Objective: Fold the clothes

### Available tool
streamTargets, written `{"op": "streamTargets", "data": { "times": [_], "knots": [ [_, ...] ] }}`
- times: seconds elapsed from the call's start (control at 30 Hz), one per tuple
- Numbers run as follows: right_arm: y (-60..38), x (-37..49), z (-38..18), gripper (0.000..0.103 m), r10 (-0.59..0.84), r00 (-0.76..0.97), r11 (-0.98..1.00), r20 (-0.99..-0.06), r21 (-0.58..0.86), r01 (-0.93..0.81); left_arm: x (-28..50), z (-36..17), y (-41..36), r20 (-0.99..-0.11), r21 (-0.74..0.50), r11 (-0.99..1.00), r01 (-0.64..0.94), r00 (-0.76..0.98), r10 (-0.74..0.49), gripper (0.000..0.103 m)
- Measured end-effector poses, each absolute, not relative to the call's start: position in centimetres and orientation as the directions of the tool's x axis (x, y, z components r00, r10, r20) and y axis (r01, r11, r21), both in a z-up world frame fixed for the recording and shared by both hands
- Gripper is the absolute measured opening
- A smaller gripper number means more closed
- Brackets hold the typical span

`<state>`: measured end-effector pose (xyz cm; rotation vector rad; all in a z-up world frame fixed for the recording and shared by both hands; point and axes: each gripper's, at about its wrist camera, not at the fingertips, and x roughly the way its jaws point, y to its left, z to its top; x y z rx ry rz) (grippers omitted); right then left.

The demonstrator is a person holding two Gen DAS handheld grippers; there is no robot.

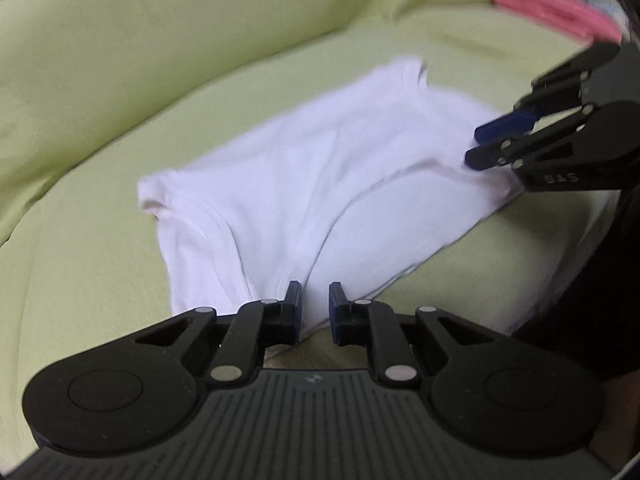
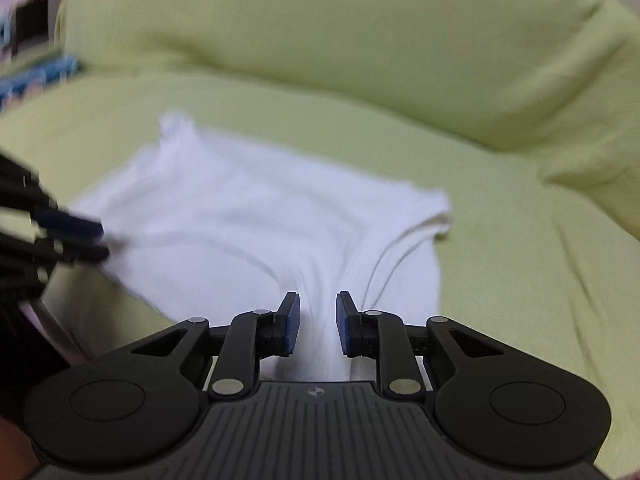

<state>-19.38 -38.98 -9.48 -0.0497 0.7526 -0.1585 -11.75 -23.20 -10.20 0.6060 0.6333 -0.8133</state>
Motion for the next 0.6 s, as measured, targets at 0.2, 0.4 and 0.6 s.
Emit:
{"op": "streamTargets", "data": {
  "times": [0.2,0.4,0.6],
  "knots": [
    [-38.6,-23.0,-6.9,0.022,-0.168,0.757,0.978,-0.632,-0.010,0.209,-13.8,-7.4,-20.2,-0.655,0.213,0.616,0.759,0.578,-0.486,0.014],
    [-39.9,-20.0,-7.5,0.021,-0.148,0.765,0.973,-0.626,0.046,0.226,-11.4,-5.7,-20.6,-0.612,0.209,0.629,0.749,0.602,-0.514,0.014],
    [-42.6,-13.5,-9.8,0.022,-0.120,0.801,0.967,-0.586,0.114,0.229,-4.7,-7.6,-25.3,-0.606,0.219,0.596,0.773,0.586,-0.538,0.014]
  ]
}}
